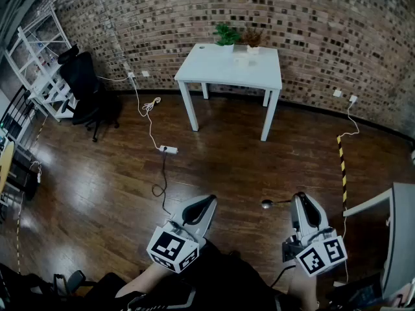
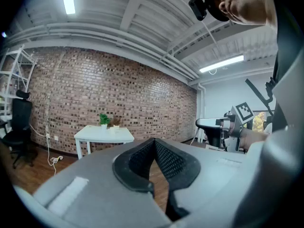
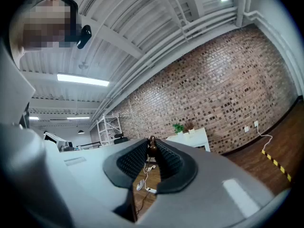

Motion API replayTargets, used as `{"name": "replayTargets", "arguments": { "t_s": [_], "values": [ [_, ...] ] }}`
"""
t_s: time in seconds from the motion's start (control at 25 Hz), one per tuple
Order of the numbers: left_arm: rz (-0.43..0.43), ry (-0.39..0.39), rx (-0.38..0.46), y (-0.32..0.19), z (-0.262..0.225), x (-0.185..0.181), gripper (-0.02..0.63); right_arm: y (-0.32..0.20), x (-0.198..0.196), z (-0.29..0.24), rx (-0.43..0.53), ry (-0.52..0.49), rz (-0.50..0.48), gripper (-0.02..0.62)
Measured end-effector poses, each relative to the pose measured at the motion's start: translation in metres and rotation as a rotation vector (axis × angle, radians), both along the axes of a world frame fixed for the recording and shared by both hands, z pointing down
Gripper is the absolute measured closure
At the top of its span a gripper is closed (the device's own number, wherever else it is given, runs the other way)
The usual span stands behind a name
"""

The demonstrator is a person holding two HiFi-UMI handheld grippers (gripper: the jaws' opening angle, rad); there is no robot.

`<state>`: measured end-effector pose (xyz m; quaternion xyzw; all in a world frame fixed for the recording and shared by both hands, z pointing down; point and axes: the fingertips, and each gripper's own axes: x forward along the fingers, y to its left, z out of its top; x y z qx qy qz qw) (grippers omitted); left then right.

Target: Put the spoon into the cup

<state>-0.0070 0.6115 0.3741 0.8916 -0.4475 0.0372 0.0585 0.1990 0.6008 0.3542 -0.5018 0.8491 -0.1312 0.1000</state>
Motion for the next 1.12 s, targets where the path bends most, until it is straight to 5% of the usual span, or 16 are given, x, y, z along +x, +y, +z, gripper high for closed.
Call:
{"name": "replayTargets", "arguments": {
  "t_s": [0.32,1.12],
  "values": [
    [-0.023,0.033,-0.001,-0.059,0.002,-0.029,0.612,-0.058,-0.016,-0.006,0.0,0.018,0.01,0.538],
    [0.021,0.126,-0.018,-0.222,0.01,-0.144,0.612,-0.22,-0.127,-0.022,-0.029,0.114,0.034,0.537]
  ]
}}
